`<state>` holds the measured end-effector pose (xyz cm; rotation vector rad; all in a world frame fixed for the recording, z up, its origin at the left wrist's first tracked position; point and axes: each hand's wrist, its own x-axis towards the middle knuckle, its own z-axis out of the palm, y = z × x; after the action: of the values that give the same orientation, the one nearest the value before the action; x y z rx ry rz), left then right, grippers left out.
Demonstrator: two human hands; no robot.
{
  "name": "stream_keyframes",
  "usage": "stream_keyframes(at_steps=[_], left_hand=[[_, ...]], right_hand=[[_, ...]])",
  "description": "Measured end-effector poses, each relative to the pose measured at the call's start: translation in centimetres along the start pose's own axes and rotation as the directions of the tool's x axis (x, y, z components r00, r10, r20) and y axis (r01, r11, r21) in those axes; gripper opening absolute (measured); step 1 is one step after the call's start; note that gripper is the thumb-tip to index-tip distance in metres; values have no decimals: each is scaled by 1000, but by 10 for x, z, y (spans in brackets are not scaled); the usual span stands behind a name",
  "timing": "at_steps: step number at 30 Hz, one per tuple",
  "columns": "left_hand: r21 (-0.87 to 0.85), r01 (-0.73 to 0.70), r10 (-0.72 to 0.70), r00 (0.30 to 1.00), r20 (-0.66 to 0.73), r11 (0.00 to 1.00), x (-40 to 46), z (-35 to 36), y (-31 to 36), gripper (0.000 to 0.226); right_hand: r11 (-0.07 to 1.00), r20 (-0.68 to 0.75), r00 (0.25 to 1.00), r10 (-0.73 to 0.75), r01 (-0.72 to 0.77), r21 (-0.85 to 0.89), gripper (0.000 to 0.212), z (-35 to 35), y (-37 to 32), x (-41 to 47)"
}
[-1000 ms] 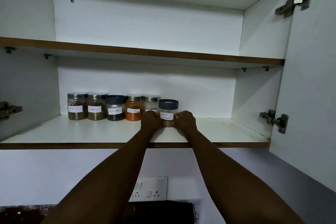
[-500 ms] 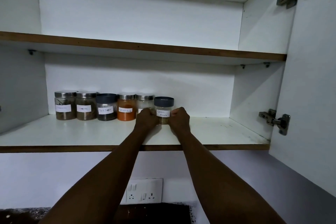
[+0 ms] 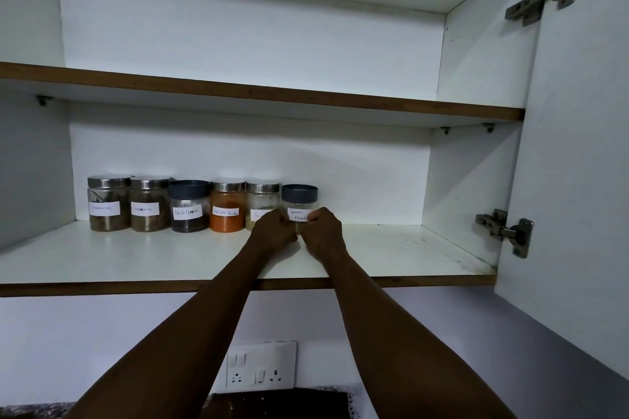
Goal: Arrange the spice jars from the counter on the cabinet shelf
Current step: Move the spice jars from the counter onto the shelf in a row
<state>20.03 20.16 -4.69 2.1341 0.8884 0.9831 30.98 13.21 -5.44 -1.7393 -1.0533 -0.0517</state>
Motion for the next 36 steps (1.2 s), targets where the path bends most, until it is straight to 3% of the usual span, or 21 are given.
stream_keyframes(at_steps=[21, 28, 32, 36], left_hand=[[-5, -43, 43, 998, 54, 999, -5, -2, 6, 13], [9, -4, 4, 997, 71, 1000, -4, -2, 4, 34], [21, -3, 2, 999, 44, 1000, -7, -1, 6, 13], [182, -82, 80, 997, 21, 980, -14, -4, 16, 26]], right_hand=[[998, 61, 998, -9, 12, -57, 34, -7, -7, -6], [997, 62, 998, -5, 10, -83, 34, -10, -9, -9], [995, 36, 998, 43, -39, -94, 14, -9, -11, -8], [995, -61, 995, 75, -79, -60, 45, -14, -22, -16]])
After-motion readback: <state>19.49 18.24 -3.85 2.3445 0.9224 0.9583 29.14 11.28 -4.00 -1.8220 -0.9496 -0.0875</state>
